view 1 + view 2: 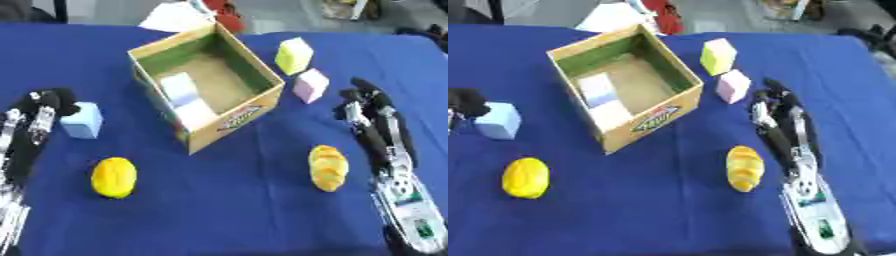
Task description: Pick up objects on the table and place them in the box.
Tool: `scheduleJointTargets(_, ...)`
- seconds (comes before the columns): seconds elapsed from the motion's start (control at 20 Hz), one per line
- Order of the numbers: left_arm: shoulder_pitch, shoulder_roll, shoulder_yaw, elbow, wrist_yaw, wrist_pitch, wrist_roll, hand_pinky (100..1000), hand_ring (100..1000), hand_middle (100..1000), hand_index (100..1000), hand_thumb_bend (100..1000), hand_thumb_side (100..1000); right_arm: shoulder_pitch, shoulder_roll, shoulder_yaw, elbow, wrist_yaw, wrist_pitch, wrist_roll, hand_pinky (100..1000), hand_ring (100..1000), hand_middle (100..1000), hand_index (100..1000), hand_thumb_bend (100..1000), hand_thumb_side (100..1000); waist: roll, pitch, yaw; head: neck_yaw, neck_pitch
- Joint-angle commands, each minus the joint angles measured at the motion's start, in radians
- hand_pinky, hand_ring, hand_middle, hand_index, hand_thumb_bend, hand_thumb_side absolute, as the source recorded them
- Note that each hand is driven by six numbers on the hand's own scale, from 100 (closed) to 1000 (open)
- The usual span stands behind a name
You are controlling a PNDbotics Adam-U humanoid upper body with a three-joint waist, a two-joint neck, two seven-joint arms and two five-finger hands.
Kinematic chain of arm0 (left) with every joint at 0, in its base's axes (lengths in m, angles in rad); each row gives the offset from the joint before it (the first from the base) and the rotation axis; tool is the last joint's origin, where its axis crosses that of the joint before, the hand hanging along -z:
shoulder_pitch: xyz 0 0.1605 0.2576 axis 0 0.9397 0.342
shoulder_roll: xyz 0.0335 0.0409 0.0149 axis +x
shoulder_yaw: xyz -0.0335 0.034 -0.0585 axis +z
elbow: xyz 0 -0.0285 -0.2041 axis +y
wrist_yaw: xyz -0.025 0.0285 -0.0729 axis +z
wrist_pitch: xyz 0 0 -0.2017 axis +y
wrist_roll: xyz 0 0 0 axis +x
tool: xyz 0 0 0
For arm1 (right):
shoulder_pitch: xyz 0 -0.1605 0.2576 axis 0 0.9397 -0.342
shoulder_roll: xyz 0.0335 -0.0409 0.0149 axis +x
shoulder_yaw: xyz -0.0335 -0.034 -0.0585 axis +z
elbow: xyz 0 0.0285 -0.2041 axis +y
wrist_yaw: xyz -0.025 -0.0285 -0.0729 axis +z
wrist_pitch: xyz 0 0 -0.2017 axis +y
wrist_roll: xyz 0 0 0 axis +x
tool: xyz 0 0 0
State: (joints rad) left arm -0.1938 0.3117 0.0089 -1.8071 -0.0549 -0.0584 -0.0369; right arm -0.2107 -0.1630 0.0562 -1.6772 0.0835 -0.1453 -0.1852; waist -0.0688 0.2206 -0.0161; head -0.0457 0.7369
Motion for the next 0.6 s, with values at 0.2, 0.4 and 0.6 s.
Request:
scheduleJointTargets(0.2,-0.073,0.177,0.021,-0.017,-0.046,0.000,-0.019,761,660,630,759,100,654,0.000,-0.018,-0.009,-0.007,0.003,-0.001,-0.002,579,588,666,859,100,567,0.026,-0.023,-0.002,-0.005,-0.002)
scheduleJointTargets(0.4,-0.156,0.351,-0.006,0.028,-0.114,-0.020,-0.111,780,692,675,804,100,564,0.004,-0.023,-0.007,-0.005,0.004,-0.001,-0.001,579,587,666,859,100,567,0.034,-0.029,-0.008,-0.005,0.004)
scheduleJointTargets(0.6,-0.276,0.504,-0.059,0.099,-0.221,-0.063,-0.278,790,719,717,840,102,464,0.009,-0.028,-0.004,-0.003,0.005,-0.001,0.001,579,587,666,859,100,567,0.042,-0.034,-0.015,-0.001,0.010)
